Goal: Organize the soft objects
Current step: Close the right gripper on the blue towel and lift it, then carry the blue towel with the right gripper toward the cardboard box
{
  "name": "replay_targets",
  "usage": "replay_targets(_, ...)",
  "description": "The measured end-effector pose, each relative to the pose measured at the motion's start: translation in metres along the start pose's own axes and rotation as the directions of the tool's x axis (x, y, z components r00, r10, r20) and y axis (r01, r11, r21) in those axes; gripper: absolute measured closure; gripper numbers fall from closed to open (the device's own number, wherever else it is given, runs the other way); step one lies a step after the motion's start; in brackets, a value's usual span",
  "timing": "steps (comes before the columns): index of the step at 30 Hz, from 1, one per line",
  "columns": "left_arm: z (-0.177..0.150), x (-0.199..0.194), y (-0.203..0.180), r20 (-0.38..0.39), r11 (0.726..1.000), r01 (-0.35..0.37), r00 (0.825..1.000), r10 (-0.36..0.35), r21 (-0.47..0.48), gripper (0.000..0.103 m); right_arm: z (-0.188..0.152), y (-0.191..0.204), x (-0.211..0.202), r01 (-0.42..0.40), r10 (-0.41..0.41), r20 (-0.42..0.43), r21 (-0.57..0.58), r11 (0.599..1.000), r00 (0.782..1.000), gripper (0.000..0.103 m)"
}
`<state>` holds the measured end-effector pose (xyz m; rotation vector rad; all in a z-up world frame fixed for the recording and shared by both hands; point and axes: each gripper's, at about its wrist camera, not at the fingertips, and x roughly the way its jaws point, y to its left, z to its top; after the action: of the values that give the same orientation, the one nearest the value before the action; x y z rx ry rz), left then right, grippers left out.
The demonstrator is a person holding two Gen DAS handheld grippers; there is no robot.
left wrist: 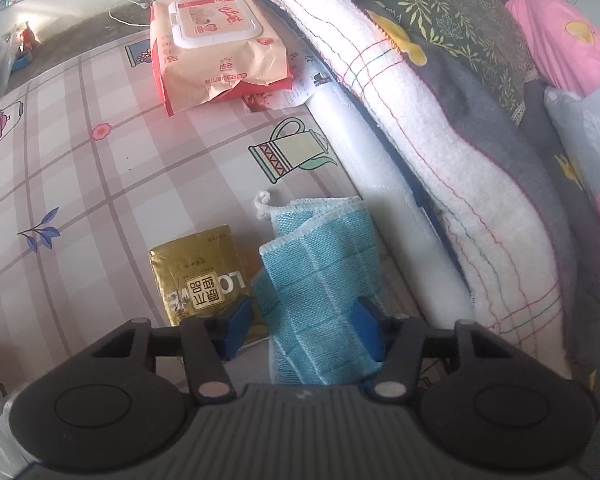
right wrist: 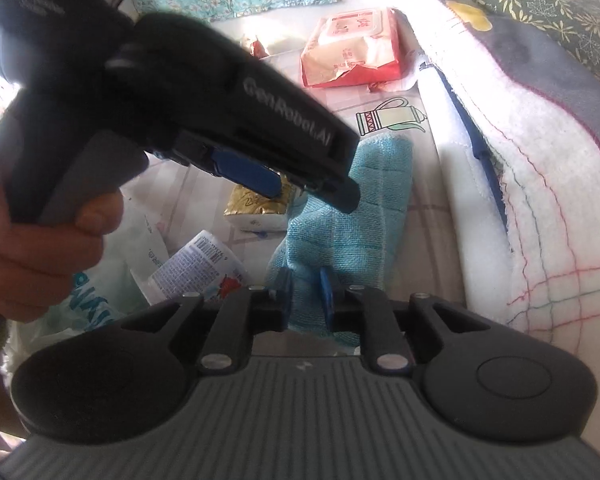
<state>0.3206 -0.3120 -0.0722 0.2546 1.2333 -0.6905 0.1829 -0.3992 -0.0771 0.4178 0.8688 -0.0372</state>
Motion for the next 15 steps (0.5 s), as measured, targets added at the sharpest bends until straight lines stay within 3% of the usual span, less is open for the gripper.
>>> replay_targets(3,0.001,-0.003,0.001,0.011,0.999,-0.011,1.0,0.011,0.034,0.052,0.002,-0.013,-0.018,-0.033,0.031,0.032,0.07,0.997,0.999,0.057)
replay_targets(8,0.002,-0.003,0.007,0.009,1.0,-0.013,1.0,0.012,0.02,0.06,0.012,-0.031,-0.017,0.048,-0.051,0.016,0.174,0.984,0.999,0.056)
replay_targets(15,0.004,-0.006,0.009,0.01,1.0,-0.004,1.0,0.004,-0.006,0.061,0.019,-0.022,0.019,0.109,-0.104,-0.057,0.102,0.989,0.993,0.056)
